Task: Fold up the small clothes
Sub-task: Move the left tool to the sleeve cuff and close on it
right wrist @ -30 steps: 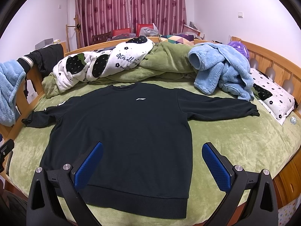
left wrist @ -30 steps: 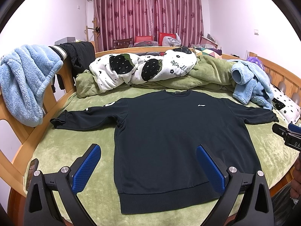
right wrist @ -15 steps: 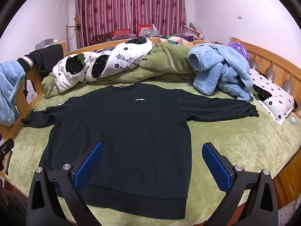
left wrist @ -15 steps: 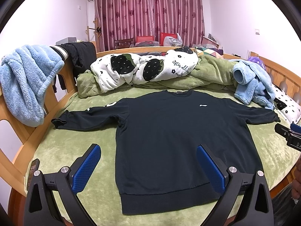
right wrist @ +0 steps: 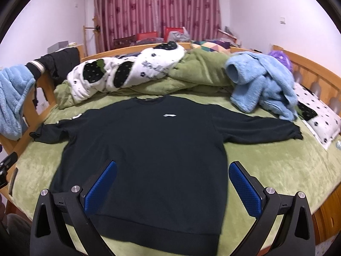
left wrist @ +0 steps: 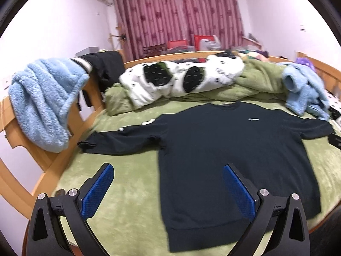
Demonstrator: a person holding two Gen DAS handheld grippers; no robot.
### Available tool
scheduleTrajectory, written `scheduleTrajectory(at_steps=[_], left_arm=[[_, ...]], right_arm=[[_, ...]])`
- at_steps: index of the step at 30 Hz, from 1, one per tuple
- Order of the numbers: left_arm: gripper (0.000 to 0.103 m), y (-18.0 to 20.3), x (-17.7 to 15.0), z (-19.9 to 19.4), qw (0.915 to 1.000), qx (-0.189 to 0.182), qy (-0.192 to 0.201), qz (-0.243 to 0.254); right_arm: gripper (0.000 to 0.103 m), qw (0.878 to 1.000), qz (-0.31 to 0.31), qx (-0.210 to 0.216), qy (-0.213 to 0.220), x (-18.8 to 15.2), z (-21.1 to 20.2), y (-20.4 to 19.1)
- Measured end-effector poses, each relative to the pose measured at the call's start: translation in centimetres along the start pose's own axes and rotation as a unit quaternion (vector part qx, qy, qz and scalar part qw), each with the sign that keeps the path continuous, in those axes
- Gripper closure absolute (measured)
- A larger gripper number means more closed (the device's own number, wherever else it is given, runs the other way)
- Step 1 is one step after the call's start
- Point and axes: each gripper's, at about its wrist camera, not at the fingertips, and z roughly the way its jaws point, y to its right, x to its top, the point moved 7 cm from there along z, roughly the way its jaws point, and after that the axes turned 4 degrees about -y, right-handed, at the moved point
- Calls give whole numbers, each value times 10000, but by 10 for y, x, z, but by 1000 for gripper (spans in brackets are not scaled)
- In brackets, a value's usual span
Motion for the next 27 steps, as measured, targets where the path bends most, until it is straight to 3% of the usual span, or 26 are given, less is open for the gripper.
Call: scheduleTrajectory(at_steps=[5,8,11,23,27], left_arm=[[0,-50,14,45,9985,396,-118,-368],[0,-93,18,89,9940,832,-219,-677],[0,-125,17,130,9911,943,-382,-861],[0,-198,-9,279,9790,1085,-1114,-1320],[0,-215,-17,320,9755,902,-1281,-1543]], right_arm=[[0,9998,-68,131,-159,20,32,-26],[0,9994,-136,-103,-289,26,60,-40],[0,9983,-232,-384,-385,30,92,-58],[0,9988,-23,-27,-487,25,182,-100],[0,9987,-85,-12,-494,26,196,-106]])
